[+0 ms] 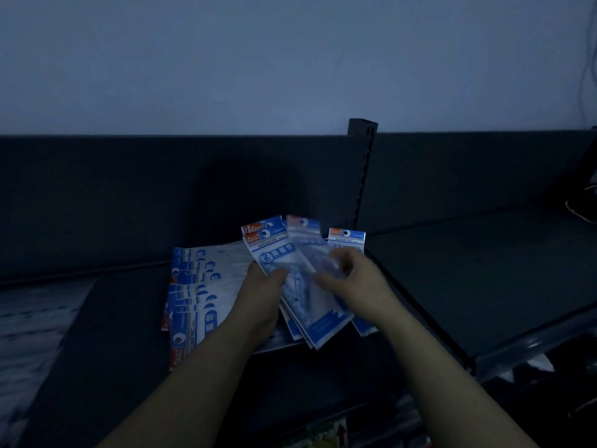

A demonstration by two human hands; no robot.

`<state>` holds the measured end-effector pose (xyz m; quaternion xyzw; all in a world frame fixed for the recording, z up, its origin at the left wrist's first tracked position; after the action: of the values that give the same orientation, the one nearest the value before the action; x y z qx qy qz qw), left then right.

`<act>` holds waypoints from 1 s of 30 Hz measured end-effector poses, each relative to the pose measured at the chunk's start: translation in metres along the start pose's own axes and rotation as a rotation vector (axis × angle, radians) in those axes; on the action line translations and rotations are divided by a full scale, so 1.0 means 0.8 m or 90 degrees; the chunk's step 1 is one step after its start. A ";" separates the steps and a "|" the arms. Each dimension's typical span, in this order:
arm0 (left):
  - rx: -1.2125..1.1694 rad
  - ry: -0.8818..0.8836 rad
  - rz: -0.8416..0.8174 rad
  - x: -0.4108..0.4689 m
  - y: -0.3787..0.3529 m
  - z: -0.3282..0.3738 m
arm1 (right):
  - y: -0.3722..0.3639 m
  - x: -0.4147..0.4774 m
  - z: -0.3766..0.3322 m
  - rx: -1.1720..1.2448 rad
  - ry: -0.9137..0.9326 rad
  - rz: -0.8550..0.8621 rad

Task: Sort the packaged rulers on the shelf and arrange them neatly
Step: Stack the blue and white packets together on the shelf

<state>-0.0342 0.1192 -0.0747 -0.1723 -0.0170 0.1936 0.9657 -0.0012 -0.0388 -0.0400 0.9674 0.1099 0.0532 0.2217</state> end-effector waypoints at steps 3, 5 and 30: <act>0.048 -0.027 -0.041 -0.002 0.002 0.001 | -0.014 0.003 0.000 -0.005 0.044 -0.069; 0.063 -0.045 -0.030 -0.001 0.006 0.002 | -0.003 0.014 0.007 -0.002 0.059 -0.007; 0.004 -0.031 0.040 0.010 0.013 0.003 | 0.025 0.015 0.009 0.320 -0.139 0.037</act>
<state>-0.0306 0.1320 -0.0763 -0.1648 -0.0345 0.2281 0.9590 0.0154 -0.0564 -0.0366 0.9949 0.0670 -0.0740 -0.0164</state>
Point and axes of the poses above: each hand's wrist, its own x-axis towards the middle knuckle, its own y-axis out of the back of the hand, z = x × y, the point moved 3 cm from there along x, towards the middle knuckle, and after that the axes turned 6 degrees about -y, right-handed, at the moved point
